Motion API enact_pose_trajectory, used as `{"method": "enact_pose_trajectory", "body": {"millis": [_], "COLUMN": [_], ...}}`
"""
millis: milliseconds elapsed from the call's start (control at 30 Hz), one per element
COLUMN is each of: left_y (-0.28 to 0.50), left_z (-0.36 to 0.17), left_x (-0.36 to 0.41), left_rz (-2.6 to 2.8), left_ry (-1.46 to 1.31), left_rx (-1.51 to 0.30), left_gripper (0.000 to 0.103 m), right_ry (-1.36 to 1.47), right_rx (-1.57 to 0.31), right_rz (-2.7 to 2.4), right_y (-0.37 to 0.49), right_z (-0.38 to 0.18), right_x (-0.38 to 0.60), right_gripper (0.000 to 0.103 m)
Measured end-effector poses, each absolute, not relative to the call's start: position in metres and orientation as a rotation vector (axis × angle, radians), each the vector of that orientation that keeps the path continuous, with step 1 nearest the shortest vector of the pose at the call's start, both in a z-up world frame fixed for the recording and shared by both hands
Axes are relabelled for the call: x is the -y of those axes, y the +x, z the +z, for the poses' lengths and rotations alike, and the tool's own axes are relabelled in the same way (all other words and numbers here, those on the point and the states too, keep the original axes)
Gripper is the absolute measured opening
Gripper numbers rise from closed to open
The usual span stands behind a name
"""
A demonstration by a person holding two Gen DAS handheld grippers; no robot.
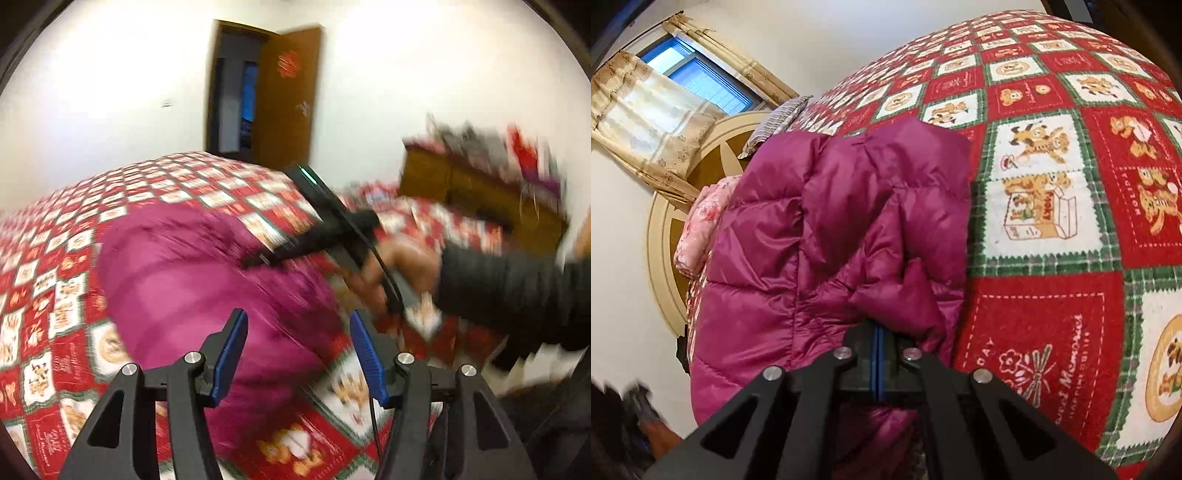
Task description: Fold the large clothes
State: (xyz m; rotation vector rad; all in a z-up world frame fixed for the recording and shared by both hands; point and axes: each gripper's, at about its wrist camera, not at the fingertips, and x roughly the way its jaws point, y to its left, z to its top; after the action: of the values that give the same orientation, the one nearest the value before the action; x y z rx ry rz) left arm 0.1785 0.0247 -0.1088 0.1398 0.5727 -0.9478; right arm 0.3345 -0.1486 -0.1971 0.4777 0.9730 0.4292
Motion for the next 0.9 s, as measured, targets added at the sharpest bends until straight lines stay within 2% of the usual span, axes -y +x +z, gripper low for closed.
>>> {"method": "enact_pose_trajectory", "body": {"millis": [67, 133, 300, 333, 367, 400, 600, 767, 900], "left_y": [0.210, 0.247, 0.335, 0.344, 0.355, 0.355, 0.342, 0.341, 0.341], "left_z": [-0.094, -0.090, -0.119, -0.125, -0.135, -0.140, -0.152, -0.156, -0.153], "left_x": [-0.035, -0.035, 0.002, 0.004, 0.008, 0.008, 0.011, 0.003, -0.010], "left_rz": [-0.812, -0.684, -0.467, -0.448, -0.413, -0.389, -0.278, -0.208, -0.218], "left_ry": [0.097, 0.096, 0.102, 0.093, 0.080, 0.073, 0.086, 0.013, -0.016], "left_rx": [-0.576, -0.604, -0.709, -0.728, -0.757, -0.767, -0.740, -0.747, -0.757], "left_gripper": [0.064, 0.064, 0.064, 0.064, 0.064, 0.064, 0.064, 0.070, 0.071], "right_ry": [0.429, 0.402, 0.310, 0.298, 0.285, 0.281, 0.504, 0.839, 0.588], "right_rx": [-0.971, -0.976, -0.969, -0.965, -0.954, -0.941, -0.832, -0.801, -0.756], "right_rz": [0.422, 0.409, 0.355, 0.337, 0.314, 0.294, 0.295, 0.232, 0.060], "right_y": [0.333, 0.332, 0.323, 0.321, 0.318, 0.316, 0.331, 0.360, 0.370], "right_z": [-0.191, -0.183, -0.153, -0.148, -0.138, -0.129, -0.072, -0.098, -0.126], "right_x": [0.146, 0.144, 0.141, 0.141, 0.142, 0.143, 0.132, 0.103, 0.088], "right_gripper": [0.000, 0.000, 0.000, 0.002, 0.009, 0.012, 0.012, 0.012, 0.012]}}
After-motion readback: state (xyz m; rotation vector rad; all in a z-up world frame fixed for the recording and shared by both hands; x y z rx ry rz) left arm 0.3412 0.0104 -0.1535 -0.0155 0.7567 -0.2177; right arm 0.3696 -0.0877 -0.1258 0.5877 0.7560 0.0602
